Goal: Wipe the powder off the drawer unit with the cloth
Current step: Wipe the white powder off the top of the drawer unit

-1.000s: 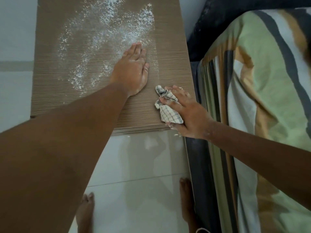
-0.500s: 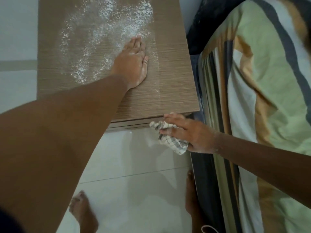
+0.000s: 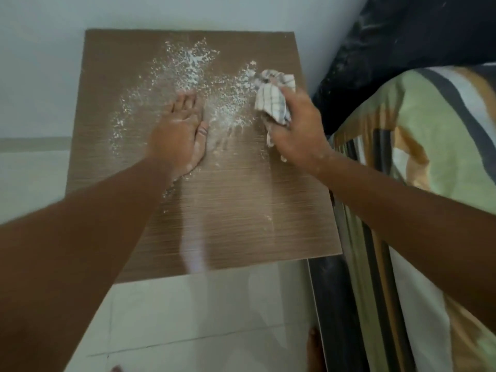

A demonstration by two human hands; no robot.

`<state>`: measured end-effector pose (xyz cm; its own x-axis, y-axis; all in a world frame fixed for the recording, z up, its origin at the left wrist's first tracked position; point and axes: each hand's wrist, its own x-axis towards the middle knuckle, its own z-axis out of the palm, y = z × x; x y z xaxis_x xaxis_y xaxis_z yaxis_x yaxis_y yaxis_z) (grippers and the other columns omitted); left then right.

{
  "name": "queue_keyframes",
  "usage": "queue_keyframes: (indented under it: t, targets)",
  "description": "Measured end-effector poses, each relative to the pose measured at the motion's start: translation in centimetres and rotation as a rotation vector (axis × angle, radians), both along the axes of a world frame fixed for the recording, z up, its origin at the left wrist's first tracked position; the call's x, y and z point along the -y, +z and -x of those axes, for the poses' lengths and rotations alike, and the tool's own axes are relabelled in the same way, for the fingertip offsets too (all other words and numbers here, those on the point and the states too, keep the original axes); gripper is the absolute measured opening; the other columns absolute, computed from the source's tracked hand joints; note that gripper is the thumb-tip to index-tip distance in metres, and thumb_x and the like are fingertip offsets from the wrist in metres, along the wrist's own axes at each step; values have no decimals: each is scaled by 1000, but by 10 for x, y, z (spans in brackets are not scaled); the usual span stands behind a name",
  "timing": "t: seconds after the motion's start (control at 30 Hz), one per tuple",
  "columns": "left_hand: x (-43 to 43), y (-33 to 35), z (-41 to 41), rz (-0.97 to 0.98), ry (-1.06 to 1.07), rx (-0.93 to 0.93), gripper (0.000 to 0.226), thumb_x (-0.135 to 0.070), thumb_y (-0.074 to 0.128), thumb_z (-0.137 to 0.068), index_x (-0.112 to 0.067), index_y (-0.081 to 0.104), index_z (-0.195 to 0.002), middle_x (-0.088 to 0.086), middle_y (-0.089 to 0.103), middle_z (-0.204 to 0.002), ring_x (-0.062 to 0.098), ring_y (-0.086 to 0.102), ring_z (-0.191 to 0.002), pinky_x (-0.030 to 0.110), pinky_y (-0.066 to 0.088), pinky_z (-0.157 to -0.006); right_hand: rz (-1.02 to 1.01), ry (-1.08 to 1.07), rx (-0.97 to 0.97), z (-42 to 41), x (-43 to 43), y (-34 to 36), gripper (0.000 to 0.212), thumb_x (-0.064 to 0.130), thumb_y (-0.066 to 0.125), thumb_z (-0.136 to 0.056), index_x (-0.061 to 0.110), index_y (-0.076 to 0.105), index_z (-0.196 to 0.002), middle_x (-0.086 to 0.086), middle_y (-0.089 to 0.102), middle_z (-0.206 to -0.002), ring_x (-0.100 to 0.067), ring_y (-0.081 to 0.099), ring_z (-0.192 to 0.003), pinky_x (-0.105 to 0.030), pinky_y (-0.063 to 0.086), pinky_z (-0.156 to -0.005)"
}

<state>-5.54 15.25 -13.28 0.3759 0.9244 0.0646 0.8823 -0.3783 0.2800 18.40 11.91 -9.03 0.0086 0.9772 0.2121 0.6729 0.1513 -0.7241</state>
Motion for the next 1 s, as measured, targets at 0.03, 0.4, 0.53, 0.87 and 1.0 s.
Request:
queue_keyframes:
  t: [0.03,0.4,0.53,0.87,1.0]
  targets:
    - [0,-1,0,-3,11,0,55,-28,28,-107,-3,25,-156,15,19,-165,27,11,-155,39,10,-128,22,-61,-10,-1,-21,1,51,18,69,-89,17,59,-139,-1,61,-122,-11,60,-109,-16,51,-95]
    - [-4,-6,3,-14,-2,-86,58,-31,23,-104,-3,26,-155,15,18,-165,26,12,-155,42,20,-126,391,-378,329,-12,-178,-30,69,62,35,-100,17,37,-153,-17,16,-166,-41,13,-153,-50,11,-126]
    - [-2,-4,3,-3,-16,-97,57,-29,25,-106,-3,23,-156,15,16,-165,26,9,-155,41,17,-127,365,-275,448,4,-182,-28,65,57,26,-104,21,26,-158,-19,-4,-168,-40,-6,-155,-51,0,-127]
    - [0,-2,2,13,-5,-57,54,-28,29,-108,-3,26,-156,14,17,-165,25,11,-156,41,17,-127,205,227,544,13,-134,-32,56,45,46,-102,25,38,-154,-17,16,-167,-40,9,-154,-59,11,-124]
    - [1,-2,1,4,8,-51,54,-30,28,-108,-4,26,-156,13,19,-166,24,12,-155,40,17,-127,161,342,591,12,-92,-34,60,45,50,-99,21,39,-153,-19,22,-165,-40,12,-154,-58,15,-122]
